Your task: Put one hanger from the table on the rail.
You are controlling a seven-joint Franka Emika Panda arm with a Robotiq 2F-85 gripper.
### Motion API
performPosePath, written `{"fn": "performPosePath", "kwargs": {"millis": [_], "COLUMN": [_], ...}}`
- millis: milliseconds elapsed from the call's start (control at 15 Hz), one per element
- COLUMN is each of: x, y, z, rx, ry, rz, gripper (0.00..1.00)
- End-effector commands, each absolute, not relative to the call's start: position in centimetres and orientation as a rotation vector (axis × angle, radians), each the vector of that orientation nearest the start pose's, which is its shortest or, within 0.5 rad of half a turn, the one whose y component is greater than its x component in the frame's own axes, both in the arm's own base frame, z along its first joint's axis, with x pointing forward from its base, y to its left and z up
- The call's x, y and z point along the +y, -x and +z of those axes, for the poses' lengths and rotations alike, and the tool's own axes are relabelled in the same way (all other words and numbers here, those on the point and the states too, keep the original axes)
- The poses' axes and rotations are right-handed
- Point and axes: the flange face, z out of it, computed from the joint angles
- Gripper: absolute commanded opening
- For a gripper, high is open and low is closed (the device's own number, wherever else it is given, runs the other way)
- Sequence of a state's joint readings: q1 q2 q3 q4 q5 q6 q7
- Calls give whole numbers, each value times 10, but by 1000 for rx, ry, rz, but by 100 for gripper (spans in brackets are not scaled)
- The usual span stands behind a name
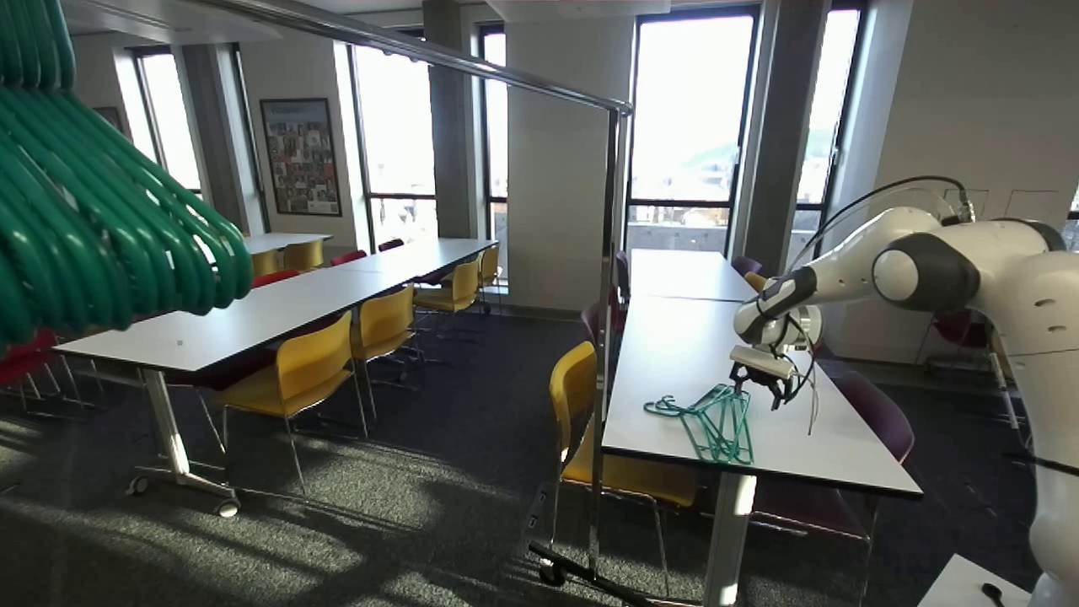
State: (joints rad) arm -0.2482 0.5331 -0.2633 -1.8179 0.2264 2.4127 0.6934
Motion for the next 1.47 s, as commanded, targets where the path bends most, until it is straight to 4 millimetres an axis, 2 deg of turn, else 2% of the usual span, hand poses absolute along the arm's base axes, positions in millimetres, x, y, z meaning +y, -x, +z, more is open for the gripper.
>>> {"fn": "performPosePath", "kwargs": {"millis": [0, 333, 733, 933, 1000, 1067, 1400], "x": [-329, -346, -363, -366, -359, -360, -362], "y": [-601, -617, -626, -626, -622, -622, -624], "z": [249, 231, 208, 199, 194, 191, 190], "rx": [1938, 1972, 1958, 1938, 1973, 1973, 1973], "ry": [2378, 2352, 2384, 2403, 2404, 2404, 2404], "rz": [-66, -48, -17, 57, 11, 31, 36], "gripper": [100, 100, 100, 100, 100, 100, 100]}}
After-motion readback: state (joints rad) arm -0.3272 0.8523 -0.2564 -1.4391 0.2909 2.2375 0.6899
